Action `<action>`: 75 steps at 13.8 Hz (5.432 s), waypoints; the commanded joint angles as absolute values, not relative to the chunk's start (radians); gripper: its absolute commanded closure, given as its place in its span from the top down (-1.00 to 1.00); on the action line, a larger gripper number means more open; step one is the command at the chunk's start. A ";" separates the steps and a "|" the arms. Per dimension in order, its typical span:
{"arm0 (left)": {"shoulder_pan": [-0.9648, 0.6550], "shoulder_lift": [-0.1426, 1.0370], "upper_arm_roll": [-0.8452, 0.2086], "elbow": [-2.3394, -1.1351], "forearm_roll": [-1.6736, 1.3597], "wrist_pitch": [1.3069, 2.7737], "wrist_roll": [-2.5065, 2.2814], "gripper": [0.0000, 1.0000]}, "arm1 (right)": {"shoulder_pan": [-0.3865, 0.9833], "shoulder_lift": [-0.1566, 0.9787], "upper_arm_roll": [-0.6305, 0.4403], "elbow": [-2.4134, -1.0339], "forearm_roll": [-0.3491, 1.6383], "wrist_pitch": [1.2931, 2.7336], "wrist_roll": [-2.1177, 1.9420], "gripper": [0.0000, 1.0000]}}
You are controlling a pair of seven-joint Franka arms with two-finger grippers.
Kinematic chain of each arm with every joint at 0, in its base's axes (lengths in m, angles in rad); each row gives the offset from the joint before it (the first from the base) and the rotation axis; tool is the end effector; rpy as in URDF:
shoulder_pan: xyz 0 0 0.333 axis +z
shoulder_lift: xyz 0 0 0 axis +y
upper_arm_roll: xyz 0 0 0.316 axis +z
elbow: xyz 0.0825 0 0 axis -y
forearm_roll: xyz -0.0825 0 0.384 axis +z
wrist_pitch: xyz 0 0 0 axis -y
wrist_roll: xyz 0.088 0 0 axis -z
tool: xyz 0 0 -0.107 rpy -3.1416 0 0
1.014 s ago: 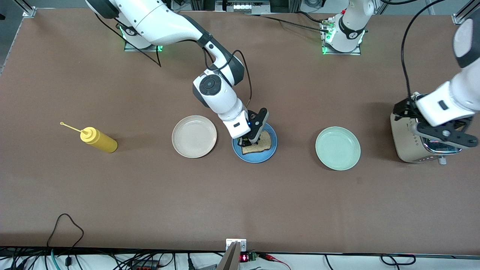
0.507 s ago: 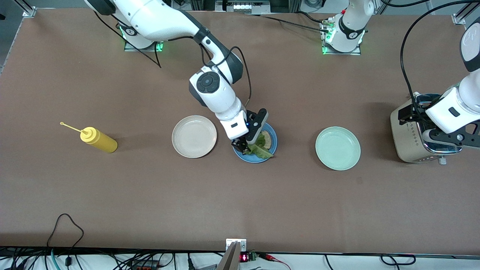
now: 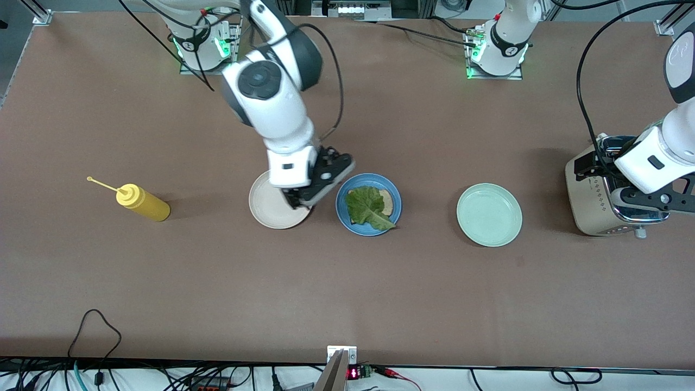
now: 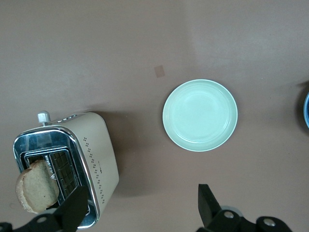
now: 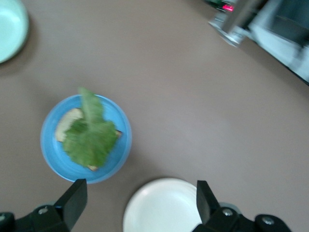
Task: Make sandwich in blue plate with both arms
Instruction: 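Release the lettuce onto the toast and draw the right gripper back, then grasp the yellow mustard bottle with the right gripper, then carry the mustard bottle over the blue plate and tilt it over lettuce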
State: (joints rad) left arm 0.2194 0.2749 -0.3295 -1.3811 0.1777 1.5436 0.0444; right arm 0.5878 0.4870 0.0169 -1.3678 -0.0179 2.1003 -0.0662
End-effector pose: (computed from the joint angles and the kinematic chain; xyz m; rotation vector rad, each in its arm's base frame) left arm 0.6281 -0.0228 0.5561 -3.0370 0.2300 0.1452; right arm 0.5974 0.4088 0.4629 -2.8901 -1.0144 -0.3680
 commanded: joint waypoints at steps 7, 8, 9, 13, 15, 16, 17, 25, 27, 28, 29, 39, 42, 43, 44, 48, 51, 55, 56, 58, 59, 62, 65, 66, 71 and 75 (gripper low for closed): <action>0.221 0.284 -0.331 -1.353 0.163 1.506 0.034 1.00 | 0.322 0.289 -0.095 -1.419 -0.006 1.876 -0.220 1.00; 0.221 0.284 -0.331 -1.353 0.161 1.508 0.034 1.00 | 0.278 0.272 -0.095 -1.420 0.039 1.837 -0.314 1.00; 0.221 0.284 -0.331 -1.353 0.161 1.508 0.034 1.00 | 0.235 0.258 -0.097 -1.428 0.120 1.810 -0.393 1.00; 0.222 0.279 -0.327 -1.353 0.106 1.509 0.028 1.00 | 0.021 0.230 -0.097 -1.485 0.349 1.741 -0.783 1.00; 0.222 0.272 -0.327 -1.359 0.104 1.512 0.026 1.00 | -0.082 0.230 -0.097 -1.500 0.457 1.686 -0.988 1.00; 0.222 0.259 -0.327 -1.368 0.104 1.511 0.018 1.00 | -0.138 0.235 -0.098 -1.511 0.516 1.660 -1.084 1.00; 0.224 0.250 -0.327 -1.391 0.104 1.512 0.005 1.00 | -0.188 0.239 -0.097 -1.526 0.570 1.651 -1.188 1.00; 0.252 0.239 -0.339 -1.404 0.074 1.525 -0.002 1.00 | -0.484 0.483 -0.097 -1.574 0.962 1.447 -1.869 1.00; 0.252 0.239 -0.339 -1.402 0.074 1.525 -0.002 1.00 | -0.523 0.560 -0.097 -1.572 1.018 1.431 -1.998 1.00; 0.250 0.239 -0.339 -1.402 0.074 1.525 -0.002 1.00 | -0.538 0.595 -0.097 -1.572 1.043 1.416 -2.067 1.00; 0.250 0.239 -0.339 -1.402 0.074 1.525 -0.002 1.00 | -0.554 0.626 -0.097 -1.572 1.055 1.392 -2.118 1.00; 0.252 0.239 -0.339 -1.404 0.072 1.522 -0.002 1.00 | -0.601 0.893 -0.094 -1.572 1.155 1.296 -2.450 1.00; 0.253 0.239 -0.339 -1.404 0.072 1.522 -0.002 1.00 | -0.591 0.946 -0.078 -1.546 1.170 1.296 -2.486 1.00; 0.253 0.239 -0.337 -1.404 0.072 1.522 -0.002 1.00 | -0.591 0.956 -0.062 -1.542 1.178 1.299 -2.500 1.00; 0.253 0.239 -0.339 -1.404 0.072 1.522 -0.002 1.00 | -0.591 0.969 -0.052 -1.540 1.190 1.301 -2.509 1.00; 0.253 0.239 -0.337 -1.404 0.072 1.520 -0.002 1.00 | -0.568 0.999 -0.038 -1.510 1.216 1.308 -2.534 1.00; 0.253 0.239 -0.339 -1.404 0.072 1.520 -0.002 1.00 | -0.546 1.017 -0.038 -1.493 1.232 1.310 -2.537 1.00; 0.253 0.239 -0.339 -1.404 0.071 1.519 -0.002 1.00 | -0.508 1.026 -0.038 -1.493 1.258 1.313 -2.548 1.00; 0.253 0.239 -0.339 -1.404 0.071 1.519 -0.002 1.00 | -0.502 1.025 -0.038 -1.493 1.258 1.315 -2.546 1.00; 0.252 0.239 -0.339 -1.404 0.072 1.520 -0.002 1.00 | -0.489 1.025 -0.038 -1.493 1.258 1.318 -2.546 0.95; 0.252 0.239 -0.339 -1.404 0.072 1.520 -0.002 1.00 | -0.489 1.025 -0.038 -1.493 1.258 1.321 -2.546 0.65; 0.252 0.239 -0.339 -1.404 0.071 1.519 -0.002 1.00 | -0.486 1.016 -0.040 -1.493 1.258 1.319 -2.546 -0.25; 0.252 0.239 -0.339 -1.402 0.072 1.522 -0.002 1.00 | -0.439 0.968 -0.041 -1.493 1.259 1.330 -2.534 -0.43; 0.252 0.239 -0.339 -1.402 0.072 1.520 -0.002 1.00 | -0.414 0.938 -0.041 -1.493 1.261 1.354 -2.524 -0.43; 0.252 0.239 -0.337 -1.402 0.067 1.520 -0.002 1.00 | -0.238 0.781 -0.044 -1.493 1.259 1.538 -2.331 -0.41; 0.253 0.239 -0.339 -1.404 0.066 1.517 -0.002 1.00 | -0.051 0.678 -0.069 -1.489 1.188 1.760 -2.199 -0.39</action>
State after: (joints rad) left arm 0.2469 0.2590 -0.3374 -1.3880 0.0819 1.5230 0.0057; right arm -0.1281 0.7439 -0.0411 -1.4639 1.2293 1.6778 -2.2560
